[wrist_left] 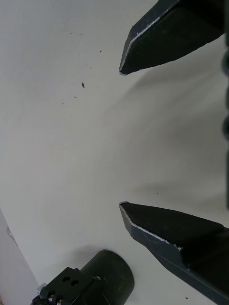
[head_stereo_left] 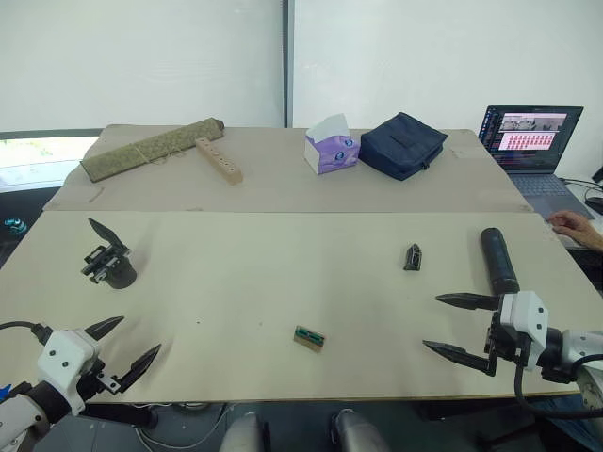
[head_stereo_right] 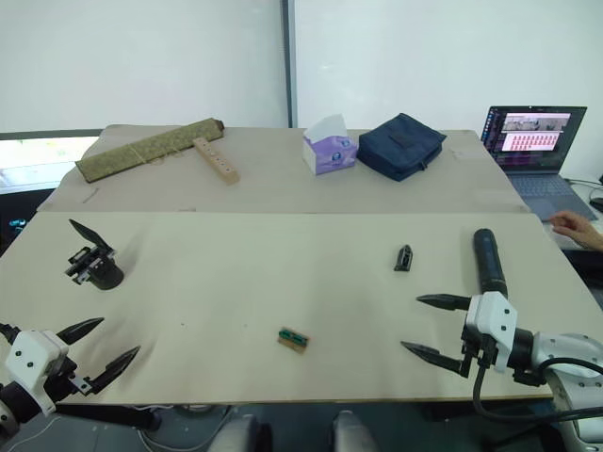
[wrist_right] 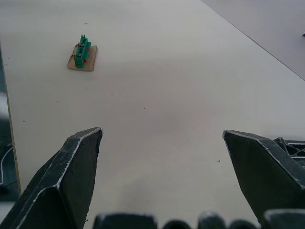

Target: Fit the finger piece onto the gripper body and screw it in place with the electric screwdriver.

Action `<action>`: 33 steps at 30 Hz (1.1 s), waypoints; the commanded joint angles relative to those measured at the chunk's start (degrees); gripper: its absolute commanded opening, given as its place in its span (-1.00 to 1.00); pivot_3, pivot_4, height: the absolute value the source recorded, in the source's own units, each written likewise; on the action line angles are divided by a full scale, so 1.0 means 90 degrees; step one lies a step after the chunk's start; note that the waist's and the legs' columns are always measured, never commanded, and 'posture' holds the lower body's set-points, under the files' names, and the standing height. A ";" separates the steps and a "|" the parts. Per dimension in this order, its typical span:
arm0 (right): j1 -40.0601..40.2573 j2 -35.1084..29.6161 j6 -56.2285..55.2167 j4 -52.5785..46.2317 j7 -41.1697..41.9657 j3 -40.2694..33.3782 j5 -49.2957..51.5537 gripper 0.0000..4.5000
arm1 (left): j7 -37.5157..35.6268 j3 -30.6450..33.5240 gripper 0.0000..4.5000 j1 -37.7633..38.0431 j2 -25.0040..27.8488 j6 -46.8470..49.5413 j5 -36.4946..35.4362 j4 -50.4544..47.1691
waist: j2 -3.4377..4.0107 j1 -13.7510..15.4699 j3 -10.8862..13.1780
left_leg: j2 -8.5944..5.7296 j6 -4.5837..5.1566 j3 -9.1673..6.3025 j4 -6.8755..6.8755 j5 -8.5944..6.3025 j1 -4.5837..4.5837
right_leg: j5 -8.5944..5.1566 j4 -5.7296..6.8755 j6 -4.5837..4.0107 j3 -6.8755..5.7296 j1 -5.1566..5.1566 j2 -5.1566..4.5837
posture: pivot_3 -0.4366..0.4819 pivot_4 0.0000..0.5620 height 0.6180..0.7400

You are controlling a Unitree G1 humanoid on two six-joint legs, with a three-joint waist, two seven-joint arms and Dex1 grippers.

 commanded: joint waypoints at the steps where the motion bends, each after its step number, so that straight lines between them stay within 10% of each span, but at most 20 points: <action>1: -0.0023 0.0174 -0.0145 -0.0156 -0.0004 0.0035 0.0141 0.98 | 0.0165 0.0348 1.00 -0.0081 -0.0203 -0.0057 -0.0408 -0.0092 | 0.0000 0.0000 0.0000 | 0.0000 0.0000 0.0000 0.0000 0.0000 0.0000 | 0.0000 0.0000 0.0000 0.0000 0.0000 0.0000 | -0.05 -0.47 1.00; 17: -0.0613 0.2218 -0.1217 -0.0973 -0.0261 0.0894 0.0679 0.98 | 0.1363 0.2189 1.00 0.0045 -0.2109 -0.0751 -0.1668 0.2051 | -0.0058 0.0047 -0.0027 | 0.0002 -0.0001 -0.0004 0.0000 -0.0002 0.0006 | -0.0014 0.0002 0.0019 -0.0007 0.0002 -0.0002 | -0.05 -0.47 1.00; 33: -0.0406 0.2195 -0.1987 -0.0143 0.0019 0.0895 0.0630 0.98 | 0.2287 0.0531 1.00 -0.2205 -0.0688 0.0179 -0.0230 0.2370 | -0.0103 0.0023 -0.0071 | 0.0003 -0.0004 -0.0001 0.0000 -0.0003 0.0021 | 0.0022 0.0032 0.0020 -0.0010 0.0007 0.0000 | -0.05 -0.47 1.00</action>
